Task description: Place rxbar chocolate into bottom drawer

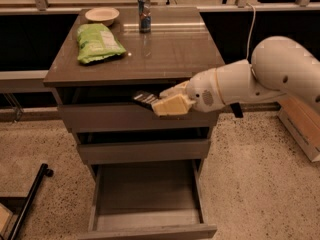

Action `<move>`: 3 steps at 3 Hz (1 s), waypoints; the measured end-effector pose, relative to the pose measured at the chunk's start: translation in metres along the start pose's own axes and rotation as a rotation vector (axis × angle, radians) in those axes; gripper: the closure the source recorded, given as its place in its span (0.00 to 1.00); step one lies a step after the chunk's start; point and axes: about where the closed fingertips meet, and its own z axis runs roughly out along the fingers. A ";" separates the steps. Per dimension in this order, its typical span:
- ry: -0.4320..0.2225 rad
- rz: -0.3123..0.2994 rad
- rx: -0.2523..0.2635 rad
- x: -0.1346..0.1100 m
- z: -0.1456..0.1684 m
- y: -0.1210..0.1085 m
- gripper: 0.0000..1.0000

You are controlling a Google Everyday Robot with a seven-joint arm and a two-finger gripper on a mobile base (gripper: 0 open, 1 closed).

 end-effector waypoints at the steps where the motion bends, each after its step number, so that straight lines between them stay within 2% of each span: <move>1: 0.034 0.064 -0.025 0.075 0.016 0.002 1.00; 2: 0.006 0.153 0.027 0.186 0.030 -0.025 1.00; 3: -0.076 0.227 0.036 0.260 0.048 -0.060 1.00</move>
Offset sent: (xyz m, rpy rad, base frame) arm -0.0480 -0.1013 -0.2769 0.0235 0.1609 -0.2021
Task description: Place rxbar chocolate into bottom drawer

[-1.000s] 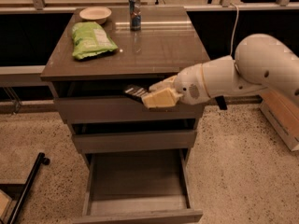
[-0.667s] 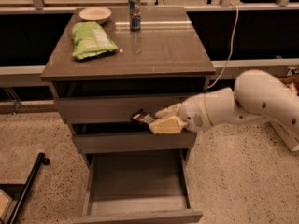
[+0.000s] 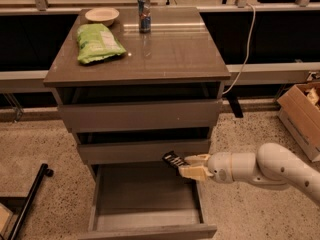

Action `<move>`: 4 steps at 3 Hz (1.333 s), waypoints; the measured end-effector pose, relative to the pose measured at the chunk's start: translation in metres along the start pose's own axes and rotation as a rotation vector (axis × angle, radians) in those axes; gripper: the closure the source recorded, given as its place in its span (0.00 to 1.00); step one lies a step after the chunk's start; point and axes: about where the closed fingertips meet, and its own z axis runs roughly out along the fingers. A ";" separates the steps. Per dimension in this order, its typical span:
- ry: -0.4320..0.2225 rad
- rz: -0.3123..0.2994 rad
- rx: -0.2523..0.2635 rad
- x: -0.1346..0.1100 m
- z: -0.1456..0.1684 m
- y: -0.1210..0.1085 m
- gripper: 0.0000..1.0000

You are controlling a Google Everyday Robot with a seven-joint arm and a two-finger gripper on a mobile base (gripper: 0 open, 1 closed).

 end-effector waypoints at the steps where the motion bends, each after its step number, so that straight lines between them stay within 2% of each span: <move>1: -0.010 0.033 -0.034 0.017 0.016 0.004 1.00; 2: -0.031 0.025 0.017 0.011 0.026 0.006 1.00; 3: -0.033 0.021 0.030 0.027 0.057 -0.024 1.00; 4: -0.046 0.096 -0.006 0.073 0.108 -0.062 1.00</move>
Offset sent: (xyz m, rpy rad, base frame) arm 0.0033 0.0272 -0.0157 0.0027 -0.0336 -0.1070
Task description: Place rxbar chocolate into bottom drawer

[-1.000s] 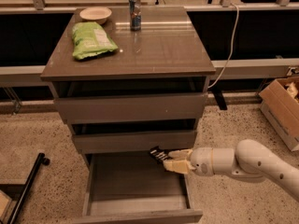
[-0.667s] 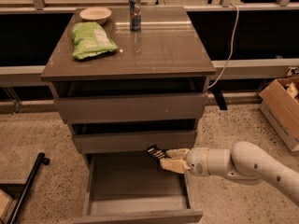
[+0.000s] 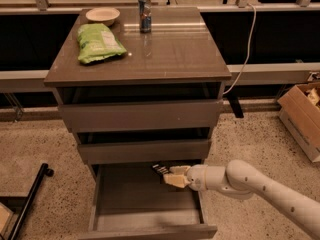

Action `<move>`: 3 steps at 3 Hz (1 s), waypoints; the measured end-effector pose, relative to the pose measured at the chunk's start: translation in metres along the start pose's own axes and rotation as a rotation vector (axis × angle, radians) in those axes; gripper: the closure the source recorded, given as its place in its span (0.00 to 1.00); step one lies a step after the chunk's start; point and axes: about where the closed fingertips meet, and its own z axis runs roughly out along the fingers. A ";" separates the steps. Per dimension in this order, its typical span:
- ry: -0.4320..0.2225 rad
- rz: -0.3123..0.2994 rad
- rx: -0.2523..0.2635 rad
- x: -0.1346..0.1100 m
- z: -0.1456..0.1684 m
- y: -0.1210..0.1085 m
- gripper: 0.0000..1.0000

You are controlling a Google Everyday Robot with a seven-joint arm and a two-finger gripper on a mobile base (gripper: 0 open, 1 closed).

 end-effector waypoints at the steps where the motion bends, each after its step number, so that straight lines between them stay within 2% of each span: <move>1: 0.002 0.122 -0.054 0.065 0.053 -0.042 1.00; 2: 0.005 0.203 -0.076 0.107 0.084 -0.073 1.00; 3: 0.008 0.334 -0.037 0.153 0.122 -0.110 1.00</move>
Offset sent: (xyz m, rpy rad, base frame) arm 0.0252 0.0222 -0.2185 0.1386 0.2711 -0.0415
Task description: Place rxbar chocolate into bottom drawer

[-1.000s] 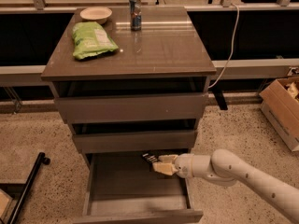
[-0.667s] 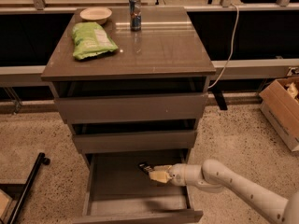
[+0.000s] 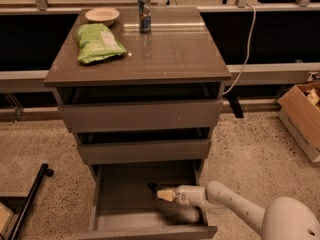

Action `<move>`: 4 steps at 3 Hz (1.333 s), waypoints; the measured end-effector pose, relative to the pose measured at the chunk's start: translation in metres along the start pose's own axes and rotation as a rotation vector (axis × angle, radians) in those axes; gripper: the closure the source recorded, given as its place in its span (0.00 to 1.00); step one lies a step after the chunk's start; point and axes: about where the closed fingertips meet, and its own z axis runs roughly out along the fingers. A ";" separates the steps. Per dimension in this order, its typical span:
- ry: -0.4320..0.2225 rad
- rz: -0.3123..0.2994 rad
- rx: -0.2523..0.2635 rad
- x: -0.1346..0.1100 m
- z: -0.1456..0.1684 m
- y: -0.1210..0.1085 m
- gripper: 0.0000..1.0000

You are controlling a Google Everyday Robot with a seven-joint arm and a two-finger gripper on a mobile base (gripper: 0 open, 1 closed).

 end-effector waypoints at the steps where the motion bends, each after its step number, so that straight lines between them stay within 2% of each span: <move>1: 0.025 0.097 0.056 0.028 0.021 -0.023 1.00; 2: 0.028 0.186 0.074 0.051 0.036 -0.033 1.00; 3: 0.030 0.191 0.072 0.053 0.038 -0.032 0.84; 4: 0.033 0.191 0.068 0.054 0.041 -0.030 0.53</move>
Offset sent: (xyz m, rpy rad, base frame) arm -0.0261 0.0207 -0.0996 -0.0177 0.2758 -0.1562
